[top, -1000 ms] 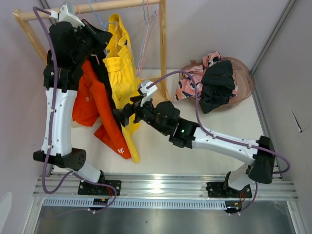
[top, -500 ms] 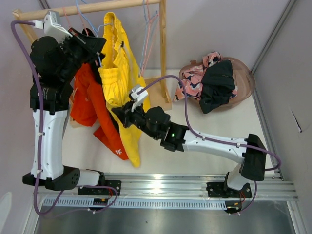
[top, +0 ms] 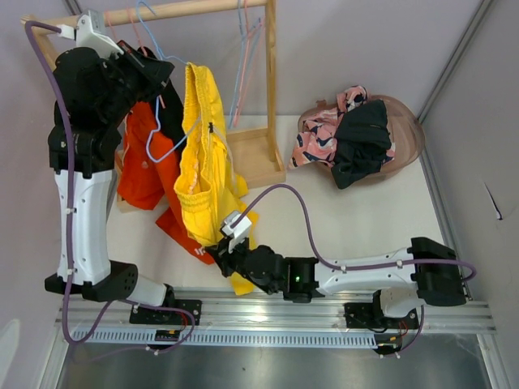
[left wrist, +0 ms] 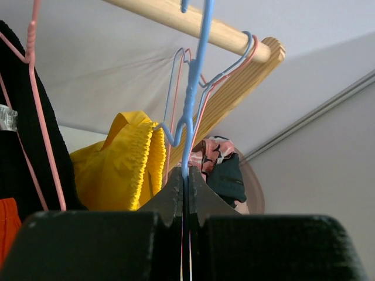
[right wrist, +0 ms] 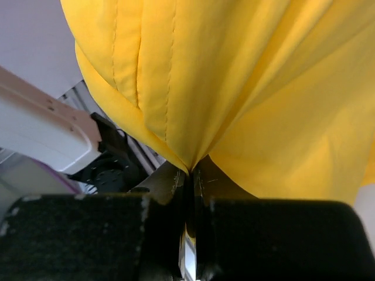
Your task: Remove the shorts from the hanger
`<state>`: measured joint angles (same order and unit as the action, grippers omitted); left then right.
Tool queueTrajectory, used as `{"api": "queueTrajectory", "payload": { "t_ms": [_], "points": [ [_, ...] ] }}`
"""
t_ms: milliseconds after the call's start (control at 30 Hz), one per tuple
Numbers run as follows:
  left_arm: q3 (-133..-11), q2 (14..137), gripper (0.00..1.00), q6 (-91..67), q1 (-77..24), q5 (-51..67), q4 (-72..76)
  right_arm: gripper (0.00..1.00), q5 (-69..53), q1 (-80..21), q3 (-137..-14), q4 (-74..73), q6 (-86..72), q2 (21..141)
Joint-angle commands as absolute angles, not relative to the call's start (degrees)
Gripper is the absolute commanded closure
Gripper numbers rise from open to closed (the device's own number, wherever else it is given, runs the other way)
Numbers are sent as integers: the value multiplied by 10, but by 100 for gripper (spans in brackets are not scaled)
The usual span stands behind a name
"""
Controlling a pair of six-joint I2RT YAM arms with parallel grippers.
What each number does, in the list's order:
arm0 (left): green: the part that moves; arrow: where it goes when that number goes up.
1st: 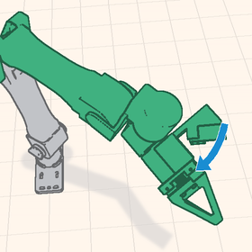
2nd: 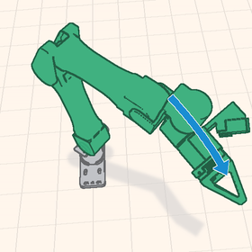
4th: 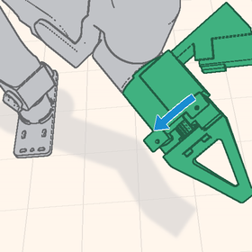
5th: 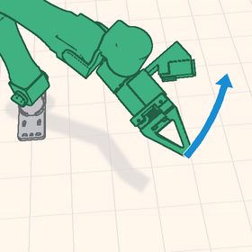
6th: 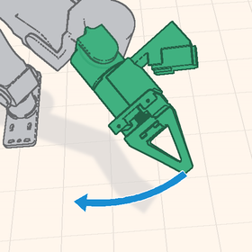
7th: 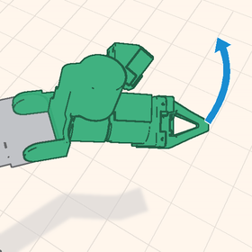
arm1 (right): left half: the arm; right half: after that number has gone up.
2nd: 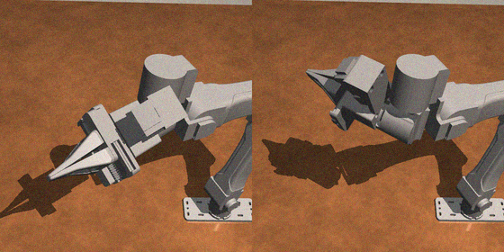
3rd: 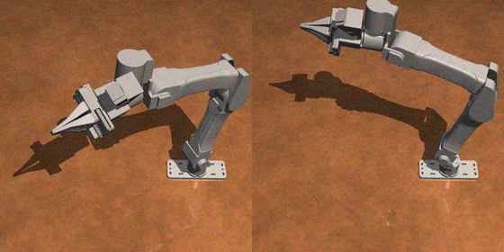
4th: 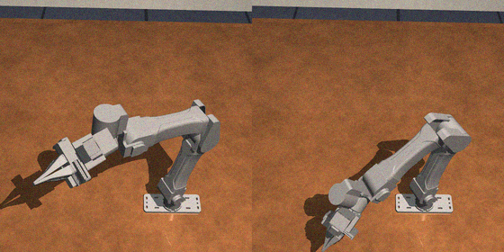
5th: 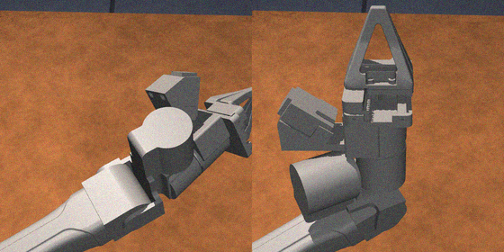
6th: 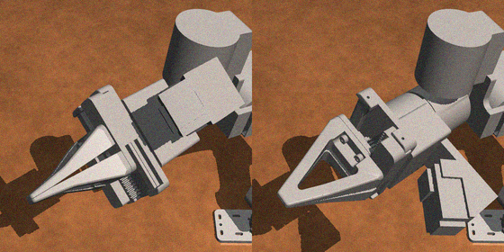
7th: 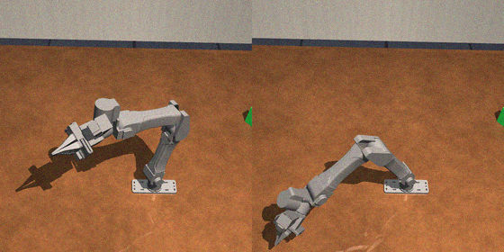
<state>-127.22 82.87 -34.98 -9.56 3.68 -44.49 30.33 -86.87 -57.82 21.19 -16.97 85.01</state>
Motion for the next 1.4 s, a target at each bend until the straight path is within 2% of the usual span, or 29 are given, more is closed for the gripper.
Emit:
{"api": "queueTrajectory", "payload": {
  "t_ms": [0,167,333,567,667,833,933,1133,1367],
  "points": [
    [-1294,826,100,-338,-87,10,-337,100,331,-881,-584,199,-182,864],
    [-1278,794,100,-345,-87,66,-368,100,349,-849,-644,195,-150,896],
    [-1181,715,100,-318,-87,138,-436,100,323,-756,-742,177,-99,908],
    [-1076,588,100,-273,-87,117,-512,100,281,-656,-895,122,-61,920],
    [-1059,557,100,-255,-87,79,-518,100,294,-653,-879,105,-62,885],
    [-988,510,100,-256,-87,26,-480,100,329,-652,-786,149,-40,772],
    [-947,489,100,-268,-87,24,-459,100,342,-630,-797,147,-3,738],
    [-865,457,100,-270,-87,32,-437,100,307,-479,-876,120,46,741],
    [-778,413,100,-269,-87,52,-399,100,210,-288,-1018,121,40,858]
  ]
}}
